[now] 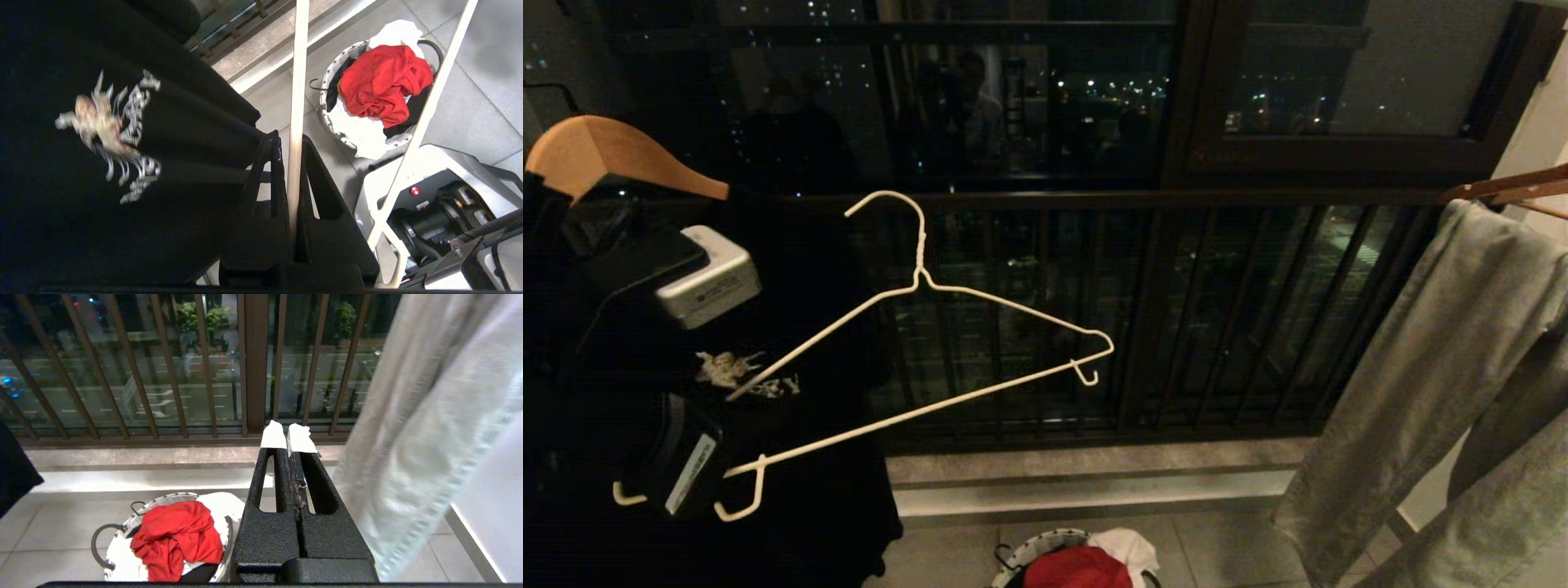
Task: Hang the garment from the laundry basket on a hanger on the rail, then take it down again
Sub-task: Pick up the clothes rack on the clothesline, then pick up clothes from the basket
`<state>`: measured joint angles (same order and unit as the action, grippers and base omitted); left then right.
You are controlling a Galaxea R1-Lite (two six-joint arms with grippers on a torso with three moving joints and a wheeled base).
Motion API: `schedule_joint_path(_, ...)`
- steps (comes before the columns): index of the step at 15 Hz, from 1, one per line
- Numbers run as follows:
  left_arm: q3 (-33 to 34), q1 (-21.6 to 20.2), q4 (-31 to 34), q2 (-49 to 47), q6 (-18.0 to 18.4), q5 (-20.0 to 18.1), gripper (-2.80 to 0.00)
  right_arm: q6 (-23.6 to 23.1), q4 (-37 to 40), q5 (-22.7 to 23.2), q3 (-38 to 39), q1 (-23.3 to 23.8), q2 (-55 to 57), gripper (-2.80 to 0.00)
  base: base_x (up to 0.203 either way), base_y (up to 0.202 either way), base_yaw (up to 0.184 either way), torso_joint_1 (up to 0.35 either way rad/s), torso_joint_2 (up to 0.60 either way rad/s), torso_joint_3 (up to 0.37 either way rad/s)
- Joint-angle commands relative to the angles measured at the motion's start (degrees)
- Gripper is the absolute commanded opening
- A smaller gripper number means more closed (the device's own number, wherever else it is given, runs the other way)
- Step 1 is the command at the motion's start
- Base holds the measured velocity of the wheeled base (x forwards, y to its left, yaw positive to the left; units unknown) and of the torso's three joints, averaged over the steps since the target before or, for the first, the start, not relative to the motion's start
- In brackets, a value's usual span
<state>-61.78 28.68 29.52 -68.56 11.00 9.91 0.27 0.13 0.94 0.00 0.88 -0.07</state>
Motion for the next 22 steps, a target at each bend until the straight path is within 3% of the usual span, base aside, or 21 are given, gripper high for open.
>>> schedule_joint_path(1, 5.04, 0.21, -2.39, 4.2, -0.05, -0.17, -2.8, 0.0, -0.01, 0.03, 0.0, 0.0, -0.01, -2.8, 0.0, 0.0, 0.0, 0.0, 0.0, 0.0)
schedule_joint_path(5, 16.98, 0.24, -14.36, 9.28, -0.09, -5.53, -2.8, 0.0, 0.03, 0.03, 0.0, 0.0, -0.01, -2.8, 0.0, 0.0, 0.0, 0.0, 0.0, 0.0)
schedule_joint_path(8, 22.77, 0.23, -19.76, 11.73, 0.21, -9.01, -2.8, 0.0, 0.04, 0.03, 0.0, 0.0, -0.01, -2.8, 0.0, 0.0, 0.0, 0.0, 0.0, 0.0)
schedule_joint_path(14, 29.26, 0.15, -31.58, 8.26, 5.17, -9.91, -2.8, 0.0, -0.05, 0.03, 0.0, 0.0, -0.01, -2.8, 0.0, 0.0, 0.0, 0.0, 0.0, 0.0)
schedule_joint_path(19, 34.34, 0.01, -38.39, 5.74, 5.53, -9.95, -2.8, 0.0, -0.03, 0.03, 0.0, 0.0, -0.01, -2.8, 0.0, 0.0, 0.0, 0.0, 0.0, 0.0)
schedule_joint_path(22, 34.66, -2.73, -41.87, 0.03, 6.06, -9.95, -2.8, 0.0, 0.04, 0.03, 0.0, 0.0, -0.01, -2.8, 0.0, 0.0, 0.0, 0.0, 0.0, 0.0)
